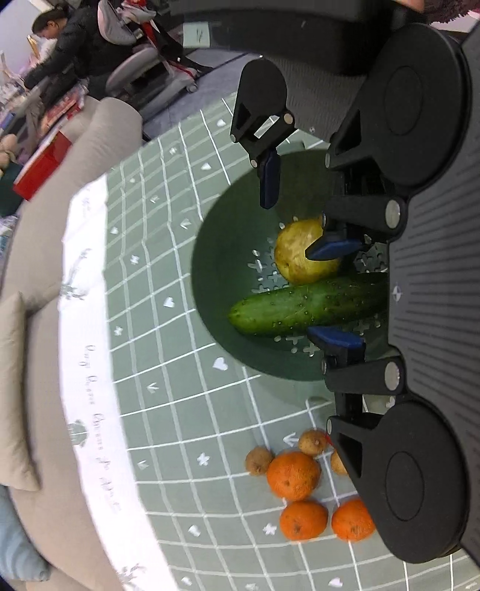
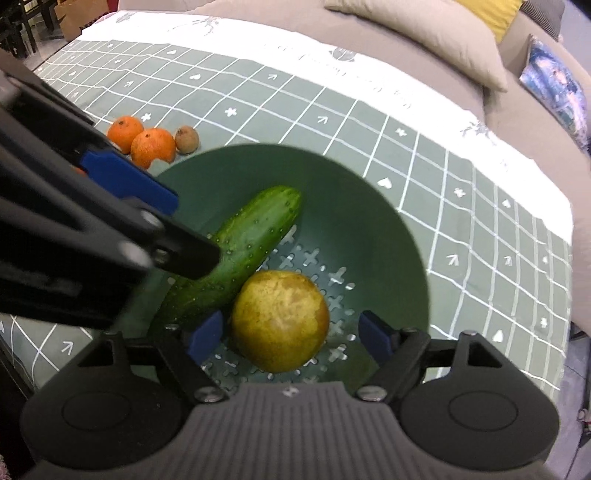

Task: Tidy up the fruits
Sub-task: 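Withdraw both open tools from the colander back toward the oranges, then grasp an orange with the right tool while the left tool grasps another orange, then carry both oranges over the colander and open both tools to drop them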

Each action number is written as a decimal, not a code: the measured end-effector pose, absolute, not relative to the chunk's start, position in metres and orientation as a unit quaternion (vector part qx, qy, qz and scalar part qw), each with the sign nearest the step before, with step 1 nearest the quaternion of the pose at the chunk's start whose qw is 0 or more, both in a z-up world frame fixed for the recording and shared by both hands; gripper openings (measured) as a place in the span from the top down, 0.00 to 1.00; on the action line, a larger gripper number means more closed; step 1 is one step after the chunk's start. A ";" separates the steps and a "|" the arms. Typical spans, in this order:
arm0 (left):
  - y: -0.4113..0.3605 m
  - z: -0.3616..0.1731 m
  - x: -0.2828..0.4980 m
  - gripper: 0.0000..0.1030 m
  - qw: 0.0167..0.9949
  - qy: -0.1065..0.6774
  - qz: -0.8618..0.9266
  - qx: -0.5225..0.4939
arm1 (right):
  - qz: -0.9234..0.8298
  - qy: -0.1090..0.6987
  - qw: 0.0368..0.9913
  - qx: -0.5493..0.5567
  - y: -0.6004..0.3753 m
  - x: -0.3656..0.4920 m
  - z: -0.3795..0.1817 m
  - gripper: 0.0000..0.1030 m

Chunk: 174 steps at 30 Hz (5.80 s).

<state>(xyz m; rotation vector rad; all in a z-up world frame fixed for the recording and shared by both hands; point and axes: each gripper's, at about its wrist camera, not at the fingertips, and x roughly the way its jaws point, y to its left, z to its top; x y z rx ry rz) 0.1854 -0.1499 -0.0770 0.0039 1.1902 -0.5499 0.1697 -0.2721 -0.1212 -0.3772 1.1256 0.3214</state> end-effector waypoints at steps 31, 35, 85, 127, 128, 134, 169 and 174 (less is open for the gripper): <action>0.012 -0.059 0.118 0.52 0.858 0.486 -0.165 -0.032 | 0.212 0.417 0.882 -0.055 -0.148 0.107 -0.079 0.51; 0.016 -0.074 0.119 0.52 0.852 0.497 -0.158 -0.040 | 0.218 0.418 0.878 -0.077 -0.140 0.107 -0.091 0.58; 0.000 -0.144 0.190 0.49 0.837 0.524 -0.147 0.051 | 0.218 0.507 0.830 -0.084 -0.111 0.162 -0.160 0.60; -0.058 -0.031 0.125 0.57 0.866 0.453 -0.212 0.018 | 0.159 0.406 0.898 -0.051 -0.221 0.096 -0.057 0.63; -0.065 -0.030 0.126 0.57 0.864 0.452 -0.219 0.024 | 0.150 0.408 0.899 -0.051 -0.228 0.098 -0.058 0.63; -0.100 -0.036 0.132 0.57 0.848 0.460 -0.259 0.036 | 0.123 0.420 0.897 -0.052 -0.261 0.110 -0.063 0.63; -0.152 -0.103 0.196 0.56 0.797 0.535 -0.273 0.068 | 0.132 0.456 0.878 -0.065 -0.296 0.191 -0.104 0.63; -0.151 -0.104 0.200 0.50 0.799 0.534 -0.270 0.062 | 0.131 0.468 0.873 -0.036 -0.301 0.206 -0.107 0.62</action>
